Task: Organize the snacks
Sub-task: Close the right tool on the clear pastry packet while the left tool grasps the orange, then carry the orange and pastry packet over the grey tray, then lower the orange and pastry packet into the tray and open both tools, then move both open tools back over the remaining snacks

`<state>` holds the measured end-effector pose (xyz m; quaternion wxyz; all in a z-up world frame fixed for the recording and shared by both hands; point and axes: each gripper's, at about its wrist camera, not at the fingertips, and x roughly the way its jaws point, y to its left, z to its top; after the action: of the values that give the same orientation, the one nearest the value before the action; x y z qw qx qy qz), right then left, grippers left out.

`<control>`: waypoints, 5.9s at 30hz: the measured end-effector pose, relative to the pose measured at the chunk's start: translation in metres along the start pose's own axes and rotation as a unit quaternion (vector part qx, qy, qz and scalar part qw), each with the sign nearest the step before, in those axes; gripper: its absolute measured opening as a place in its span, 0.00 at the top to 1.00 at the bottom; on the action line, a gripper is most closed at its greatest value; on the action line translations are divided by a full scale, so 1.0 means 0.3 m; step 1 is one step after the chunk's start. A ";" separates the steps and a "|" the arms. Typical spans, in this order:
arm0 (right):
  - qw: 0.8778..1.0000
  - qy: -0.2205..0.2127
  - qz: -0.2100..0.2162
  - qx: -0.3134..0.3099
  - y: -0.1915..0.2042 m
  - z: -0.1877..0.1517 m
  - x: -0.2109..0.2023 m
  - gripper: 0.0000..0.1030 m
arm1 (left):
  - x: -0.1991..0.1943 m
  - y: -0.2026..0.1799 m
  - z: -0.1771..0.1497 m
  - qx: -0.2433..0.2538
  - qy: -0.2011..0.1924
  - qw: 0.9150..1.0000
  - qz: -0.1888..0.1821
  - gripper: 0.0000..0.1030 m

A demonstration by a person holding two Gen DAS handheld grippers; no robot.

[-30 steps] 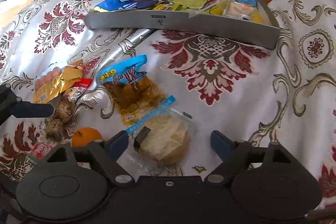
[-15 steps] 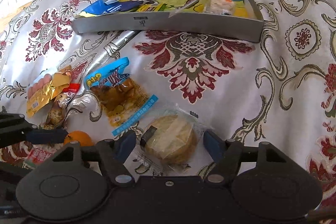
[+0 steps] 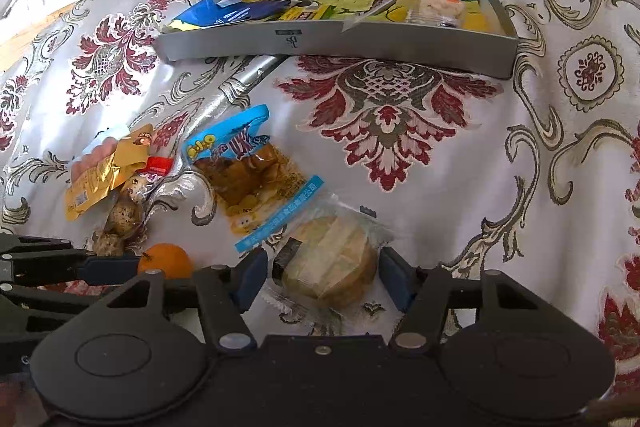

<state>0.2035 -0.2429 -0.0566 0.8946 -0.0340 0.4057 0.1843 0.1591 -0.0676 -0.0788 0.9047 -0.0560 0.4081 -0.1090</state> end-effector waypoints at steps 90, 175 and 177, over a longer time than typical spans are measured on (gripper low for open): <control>0.946 -0.278 -0.165 -0.036 -0.277 0.331 0.071 0.13 | 0.243 -0.127 0.667 -0.040 -0.112 0.991 0.060 0.35; 0.986 -0.118 -0.062 -0.098 0.288 -0.160 -0.331 0.01 | -0.347 0.190 -0.114 -0.016 -0.043 0.982 0.181 0.01; 0.987 -0.112 -0.062 -0.097 0.285 -0.159 -0.324 0.01 | -0.341 0.191 -0.111 -0.019 -0.041 0.982 0.182 0.01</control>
<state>0.0803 -0.2027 -0.0092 0.9365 -0.1247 0.2807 0.1695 0.0770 0.0124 -0.0373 0.9243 -0.0026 0.3757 0.0676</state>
